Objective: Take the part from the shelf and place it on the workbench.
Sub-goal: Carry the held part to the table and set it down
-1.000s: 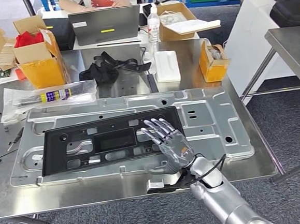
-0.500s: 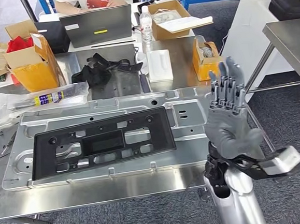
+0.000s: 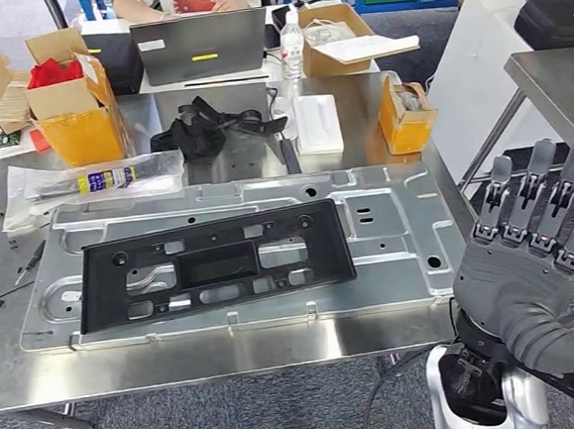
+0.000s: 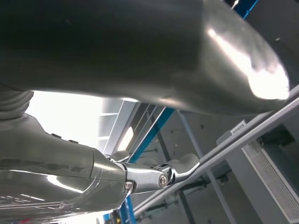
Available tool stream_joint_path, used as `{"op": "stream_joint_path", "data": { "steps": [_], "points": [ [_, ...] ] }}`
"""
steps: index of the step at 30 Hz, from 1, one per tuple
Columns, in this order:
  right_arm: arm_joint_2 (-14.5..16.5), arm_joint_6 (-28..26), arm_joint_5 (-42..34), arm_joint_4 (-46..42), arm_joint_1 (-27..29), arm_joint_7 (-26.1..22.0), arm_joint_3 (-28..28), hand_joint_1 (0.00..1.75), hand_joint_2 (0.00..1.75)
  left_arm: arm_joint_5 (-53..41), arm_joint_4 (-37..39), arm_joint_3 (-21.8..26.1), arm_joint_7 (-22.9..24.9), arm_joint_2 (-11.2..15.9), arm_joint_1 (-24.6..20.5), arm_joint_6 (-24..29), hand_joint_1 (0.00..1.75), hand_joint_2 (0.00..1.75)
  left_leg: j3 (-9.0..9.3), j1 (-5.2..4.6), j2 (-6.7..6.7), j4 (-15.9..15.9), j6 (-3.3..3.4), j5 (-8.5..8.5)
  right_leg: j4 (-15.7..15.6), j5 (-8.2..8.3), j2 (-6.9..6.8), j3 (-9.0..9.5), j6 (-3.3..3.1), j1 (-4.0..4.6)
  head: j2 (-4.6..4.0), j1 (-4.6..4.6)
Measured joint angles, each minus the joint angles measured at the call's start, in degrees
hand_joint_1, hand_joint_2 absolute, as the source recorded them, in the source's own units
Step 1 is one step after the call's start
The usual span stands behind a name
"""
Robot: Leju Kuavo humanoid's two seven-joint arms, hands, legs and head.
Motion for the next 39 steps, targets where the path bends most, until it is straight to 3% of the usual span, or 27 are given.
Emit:
{"op": "stream_joint_path", "data": {
  "steps": [1,4,6,9,11,13,14,15,16,18,20,21,23,25,26,28,29,30,31,32,34,36,37,39],
  "points": [
    [0.0,0.2,-0.3,0.0,0.5,-0.1,-0.1,0.0,0.0,0.0,0.0,0.3,0.0,-0.1,0.0,0.1,0.0,0.0,-0.2,-0.01,0.0,0.0,-0.06,0.21,-1.6,0.99,0.0,1.39,-0.01,-0.03,0.0,0.0],
    [0.2,1.1,-1.3,0.0,1.4,-0.6,-0.5,0.0,0.0,0.0,0.0,1.2,0.0,-0.6,0.1,0.6,0.0,0.0,-0.56,-0.12,-0.07,0.0,-0.5,0.88,-14.4,5.33,0.06,9.22,-0.63,0.15,0.0,-0.02],
    [0.3,1.7,-1.7,0.0,2.0,-0.9,-0.9,0.0,0.0,0.0,0.0,1.6,0.0,-1.0,0.2,0.8,0.0,0.0,-0.68,-0.06,-0.08,-0.2,-1.15,1.49,-18.5,6.23,0.13,11.32,-1.02,0.52,0.0,-0.03],
    [0.4,2.6,-2.3,0.2,2.7,-0.8,-1.8,0.0,0.0,0.0,0.0,1.9,0.0,-1.3,0.3,1.0,0.0,0.0,-0.98,0.13,-0.18,-0.3,-2.23,1.6,-19.0,7.5,-0.22,10.71,-1.88,0.51,0.0,-0.04],
    [0.5,3.9,-3.4,0.7,3.0,-0.2,-2.3,0.0,0.0,0.0,0.1,2.1,-0.2,-1.4,0.4,1.2,0.0,0.0,-2.12,0.09,-0.25,2.7,-2.52,-1.95,-19.5,8.66,-0.8,9.79,-2.76,0.29,0.0,-0.12],
    [0.5,5.2,-4.6,1.5,3.4,0.5,-2.9,0.0,0.0,0.0,0.1,2.2,-0.3,-1.4,0.4,1.2,0.0,0.0,-4.14,0.04,-0.23,9.8,-2.66,-7.14,-19.3,9.51,-1.37,8.53,-3.17,0.48,0.0,-0.2],
    [0.5,5.6,-5.0,1.9,3.6,0.8,-3.2,0.0,0.0,0.0,0.1,2.2,-0.4,-1.5,0.4,1.2,0.0,0.0,-4.78,0.03,-0.22,13.1,-2.76,-8.61,-19.2,9.89,-1.69,7.89,-3.2,0.57,0.0,-0.2],
    [0.5,6.0,-5.2,2.3,3.7,0.9,-3.4,0.0,0.0,0.0,0.1,2.2,-0.4,-1.5,0.4,1.2,0.0,0.0,-4.66,0.03,-0.2,14.9,-2.84,-8.88,-19.0,10.24,-2.04,7.23,-3.19,0.64,0.0,-0.2],
    [0.5,6.3,-5.4,2.6,3.7,1.0,-3.6,0.0,0.0,0.0,0.1,2.2,-0.5,-1.5,0.5,1.2,0.0,0.0,-3.5,0.03,-0.13,14.5,-2.89,-8.01,-18.7,10.49,-2.4,6.57,-3.13,0.66,0.0,-0.2],
    [0.5,6.5,-5.6,3.1,3.8,1.1,-4.0,0.0,0.0,0.0,0.1,2.2,-0.5,-1.6,0.4,1.2,0.0,0.0,1.53,0.03,0.34,7.7,-2.81,-5.19,-17.8,10.75,-2.94,5.44,-2.91,0.65,0.0,-0.2],
    [0.5,6.7,-6.0,3.3,3.9,1.1,-4.4,0.0,0.0,0.0,0.1,2.2,-0.6,-1.6,0.3,1.2,0.0,0.0,5.97,-0.14,0.77,0.5,-2.45,-4.18,-16.8,10.97,-3.31,4.47,-2.39,0.81,0.0,-0.16],
    [0.5,6.9,-6.3,3.4,3.9,1.0,-4.6,0.0,0.0,0.0,0.1,2.2,-0.7,-1.6,0.3,1.2,0.0,0.0,6.86,-0.26,0.81,-1.2,-2.21,-4.29,-16.6,11.21,-3.44,4.13,-2.05,0.88,0.0,-0.15],
    [0.5,7.2,-6.7,3.5,4.0,1.1,-5.1,0.0,0.0,0.0,0.1,2.2,-0.8,-1.6,0.5,1.3,0.0,0.0,6.59,-0.4,0.78,-1.6,-1.58,-4.05,-16.4,11.85,-3.56,3.78,-1.39,0.89,0.0,-0.12],
    [0.6,7.3,-6.7,3.6,4.3,1.4,-5.4,0.0,0.0,0.0,0.1,2.2,-0.7,-1.6,0.6,1.4,0.0,0.0,5.88,-0.25,0.89,-1.7,-0.69,-3.23,-15.5,10.59,-2.63,3.22,-0.68,0.67,0.0,-0.09],
    [0.6,7.3,-6.6,3.7,4.5,1.6,-5.6,0.0,0.0,0.0,0.1,2.2,-0.6,-1.6,0.5,1.4,0.0,0.0,5.33,-0.15,0.94,-1.8,-0.26,-2.67,-13.7,8.59,-1.92,2.57,-0.32,0.53,0.0,-0.07],
    [0.6,7.3,-6.1,4.0,4.8,1.6,-5.8,0.0,0.0,0.0,0.1,2.2,-0.5,-1.7,0.3,1.5,0.0,0.0,3.92,-0.15,0.93,-1.8,0.22,-1.56,-7.0,3.19,-0.86,0.55,0.25,0.27,0.0,-0.04],
    [0.7,7.2,-5.6,4.2,5.0,1.4,-5.9,0.0,0.0,0.0,0.1,2.2,-0.5,-1.7,0.3,1.5,0.0,0.0,3.17,-0.19,0.89,-1.7,0.26,-1.01,-3.3,1.27,-0.74,-0.32,0.39,0.19,0.0,-0.04],
    [0.7,7.1,-5.0,4.3,5.3,1.1,-6.1,0.0,0.0,0.0,0.1,2.2,-0.4,-1.7,0.3,1.5,0.0,0.0,2.45,-0.22,0.86,-1.7,0.24,-0.48,-0.9,0.59,-0.72,-0.53,0.49,0.13,0.0,-0.04],
    [0.8,7.0,-4.4,4.4,5.6,0.8,-6.2,0.0,0.0,0.0,0.1,2.2,-0.4,-1.7,0.3,1.5,0.0,0.0,1.76,-0.26,0.82,-1.6,0.18,0.04,-0.5,1.15,-0.7,0.28,0.52,0.1,0.0,-0.04],
    [1.0,6.9,-3.7,4.5,5.9,0.4,-6.4,0.0,0.0,0.0,0.1,2.2,-0.4,-1.7,0.3,1.5,0.0,0.0,1.16,-0.29,0.76,-1.6,0.09,0.52,-2.5,2.64,-0.66,2.2,0.47,0.07,0.0,-0.04],
    [1.3,6.6,-2.4,4.5,6.4,0.1,-6.6,0.0,0.0,0.0,0.1,2.2,-0.5,-1.8,0.3,1.5,0.0,0.0,0.33,-0.41,0.6,-1.6,-0.2,1.36,-11.2,5.54,-0.31,8.42,0.02,0.15,0.0,-0.04],
    [1.6,6.2,-0.9,4.6,6.7,0.1,-6.7,0.0,0.0,0.0,0.1,2.3,-0.5,-1.9,0.2,1.5,0.0,0.0,-0.19,-0.52,0.49,-1.6,-0.75,2.29,-18.7,6.11,0.08,13.06,-0.6,0.36,0.0,-0.07],
    [1.7,6.1,-0.2,4.8,6.9,0.2,-6.8,0.0,0.0,0.0,0.1,2.3,-0.6,-1.9,0.2,1.5,0.0,0.0,-0.43,-0.51,0.46,-1.7,-1.11,2.8,-20.3,5.99,0.17,13.87,-0.88,0.53,0.0,-0.07],
    [1.7,5.5,1.2,5.7,7.6,0.9,-6.8,0.0,0.0,0.0,0.1,2.6,-0.8,-2.0,0.3,1.5,0.0,0.0,-0.79,-0.32,0.42,-1.8,-1.82,3.37,-20.8,6.65,-0.07,13.39,-1.54,0.63,0.0,-0.09]
  ]
}}
